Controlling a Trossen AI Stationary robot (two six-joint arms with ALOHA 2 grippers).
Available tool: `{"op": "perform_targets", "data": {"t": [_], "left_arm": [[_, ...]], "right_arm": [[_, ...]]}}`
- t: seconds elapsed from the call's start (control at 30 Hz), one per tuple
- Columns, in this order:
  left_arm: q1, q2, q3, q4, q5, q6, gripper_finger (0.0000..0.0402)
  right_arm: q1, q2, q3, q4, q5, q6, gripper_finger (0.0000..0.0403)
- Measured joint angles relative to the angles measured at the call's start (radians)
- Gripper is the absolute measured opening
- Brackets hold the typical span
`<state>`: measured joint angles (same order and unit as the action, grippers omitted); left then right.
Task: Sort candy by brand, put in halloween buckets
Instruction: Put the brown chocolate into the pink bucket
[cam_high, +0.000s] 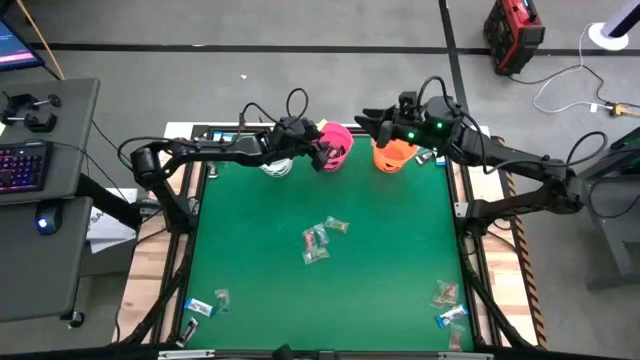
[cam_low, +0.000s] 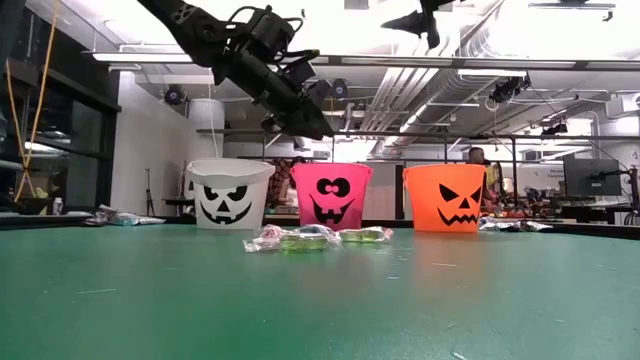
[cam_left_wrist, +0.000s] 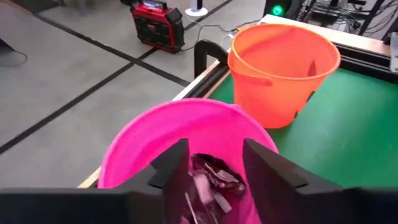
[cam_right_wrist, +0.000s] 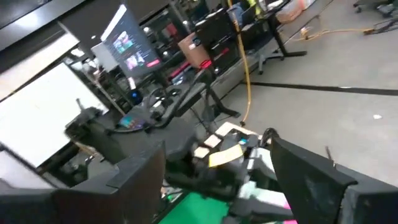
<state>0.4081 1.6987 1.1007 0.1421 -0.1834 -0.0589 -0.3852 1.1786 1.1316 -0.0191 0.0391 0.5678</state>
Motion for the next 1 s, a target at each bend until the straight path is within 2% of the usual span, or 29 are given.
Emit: {"op": "perform_targets", "data": {"t": [0.1,0.2,0.37,0.47,0.6,0.77,0.93,1.0], "left_arm": [[-0.002,-0.054,0.0,-0.042,0.027,-0.043,0.0185],[0.001,-0.154,0.0,-0.112,0.09,-0.086,0.0204],[0.012,-0.341,0.001,-0.255,0.193,-0.098,0.0211],[0.011,-0.44,0.001,-0.311,0.203,-0.125,0.0211],[0.01,-0.537,0.001,-0.357,0.203,-0.178,0.0211],[0.009,-0.611,0.001,-0.411,0.203,-0.25,0.0211],[0.009,-0.66,0.001,-0.516,0.203,-0.271,0.0211],[0.009,-0.673,0.001,-0.558,0.203,-0.294,0.0211]], "right_arm": [[-0.015,0.0,0.0,-0.039,0.066,0.008,0.0282],[-0.06,0.0,0.0,-0.143,0.198,0.073,0.0282],[-0.268,0.007,0.0,-0.44,0.35,0.219,0.0282],[-0.444,0.047,0.0,-0.586,0.335,0.31,0.0282],[-0.607,0.147,0.0,-0.658,0.293,0.372,0.0282],[-0.674,0.285,0.0,-0.664,0.239,0.462,0.0282],[-0.707,0.377,0.0,-0.771,0.252,0.595,0.0282],[-0.713,0.391,-0.001,-0.759,0.268,0.63,0.0282]]}}
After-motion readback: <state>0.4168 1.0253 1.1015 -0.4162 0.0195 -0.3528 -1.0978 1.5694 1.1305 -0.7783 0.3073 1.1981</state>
